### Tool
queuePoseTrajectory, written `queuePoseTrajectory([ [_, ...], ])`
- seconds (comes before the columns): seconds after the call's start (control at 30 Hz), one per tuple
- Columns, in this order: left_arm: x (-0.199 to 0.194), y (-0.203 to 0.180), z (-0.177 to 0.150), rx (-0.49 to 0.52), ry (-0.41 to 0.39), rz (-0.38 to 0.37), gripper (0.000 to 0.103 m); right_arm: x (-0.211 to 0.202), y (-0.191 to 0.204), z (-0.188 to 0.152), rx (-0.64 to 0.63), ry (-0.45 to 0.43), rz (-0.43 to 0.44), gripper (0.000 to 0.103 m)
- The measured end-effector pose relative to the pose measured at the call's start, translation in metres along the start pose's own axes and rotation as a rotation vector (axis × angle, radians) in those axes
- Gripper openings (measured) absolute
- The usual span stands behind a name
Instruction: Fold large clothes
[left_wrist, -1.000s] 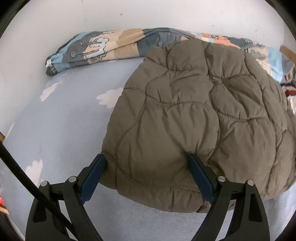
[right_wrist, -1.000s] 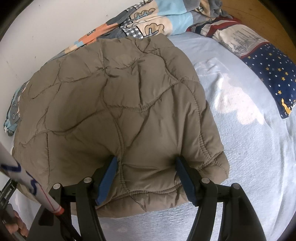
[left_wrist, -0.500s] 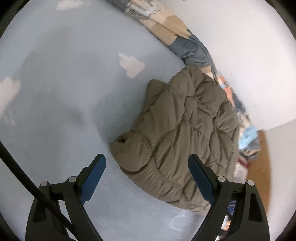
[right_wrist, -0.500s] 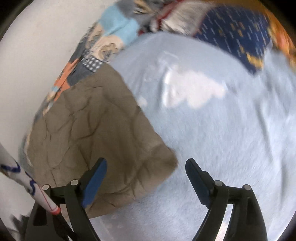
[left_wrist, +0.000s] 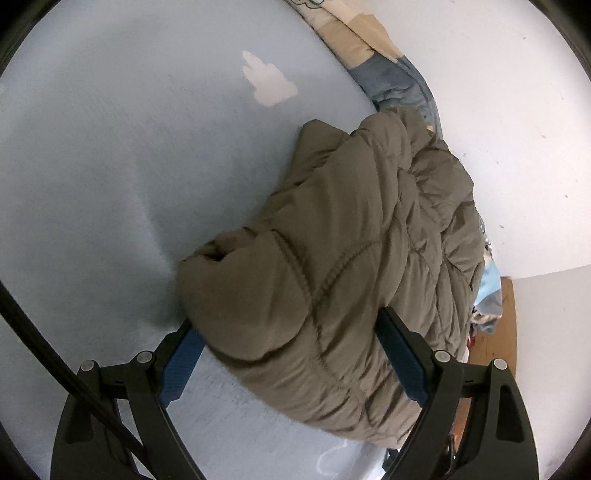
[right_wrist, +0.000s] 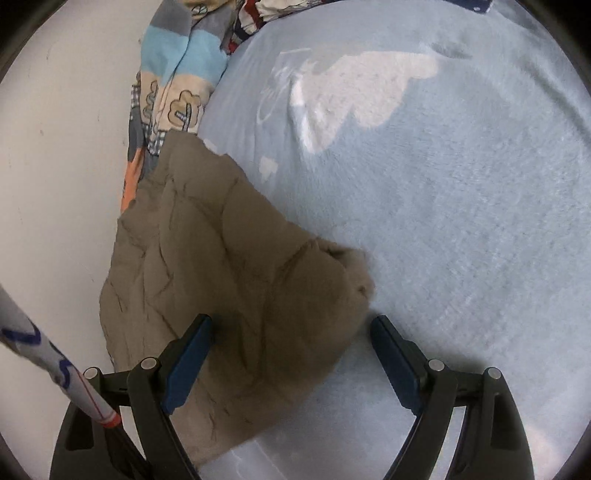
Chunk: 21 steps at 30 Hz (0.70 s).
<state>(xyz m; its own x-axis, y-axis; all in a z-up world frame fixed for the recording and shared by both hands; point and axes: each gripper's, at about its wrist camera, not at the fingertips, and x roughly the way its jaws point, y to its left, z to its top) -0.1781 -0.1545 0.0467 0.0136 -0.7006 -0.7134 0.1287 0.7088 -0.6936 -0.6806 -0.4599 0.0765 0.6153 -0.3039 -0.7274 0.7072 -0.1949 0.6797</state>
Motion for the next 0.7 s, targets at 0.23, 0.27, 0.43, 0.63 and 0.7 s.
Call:
queuePoseTrajectory([
  [0.23, -0.003, -0.022, 0.000, 0.138, -0.071, 0.034, 0.068, 0.010, 0.014, 0.000, -0.041, -0.035, 0.018, 0.058],
  [0.27, -0.006, -0.033, -0.003, 0.197, -0.091, 0.067, 0.064, 0.008, 0.023, -0.001, -0.086, -0.044, -0.010, 0.047],
  [0.43, -0.023, -0.072, -0.024, 0.411, -0.196, 0.178, 0.051, -0.010, 0.083, -0.020, -0.427, -0.146, -0.179, 0.033],
  [0.63, -0.055, -0.099, -0.046, 0.554, -0.248, 0.178, 0.050, -0.041, 0.126, -0.055, -0.728, -0.247, -0.288, 0.030],
  [0.7, -0.066, -0.099, -0.049, 0.550, -0.240, 0.162, 0.050, -0.053, 0.130, -0.060, -0.773, -0.260, -0.290, 0.030],
])
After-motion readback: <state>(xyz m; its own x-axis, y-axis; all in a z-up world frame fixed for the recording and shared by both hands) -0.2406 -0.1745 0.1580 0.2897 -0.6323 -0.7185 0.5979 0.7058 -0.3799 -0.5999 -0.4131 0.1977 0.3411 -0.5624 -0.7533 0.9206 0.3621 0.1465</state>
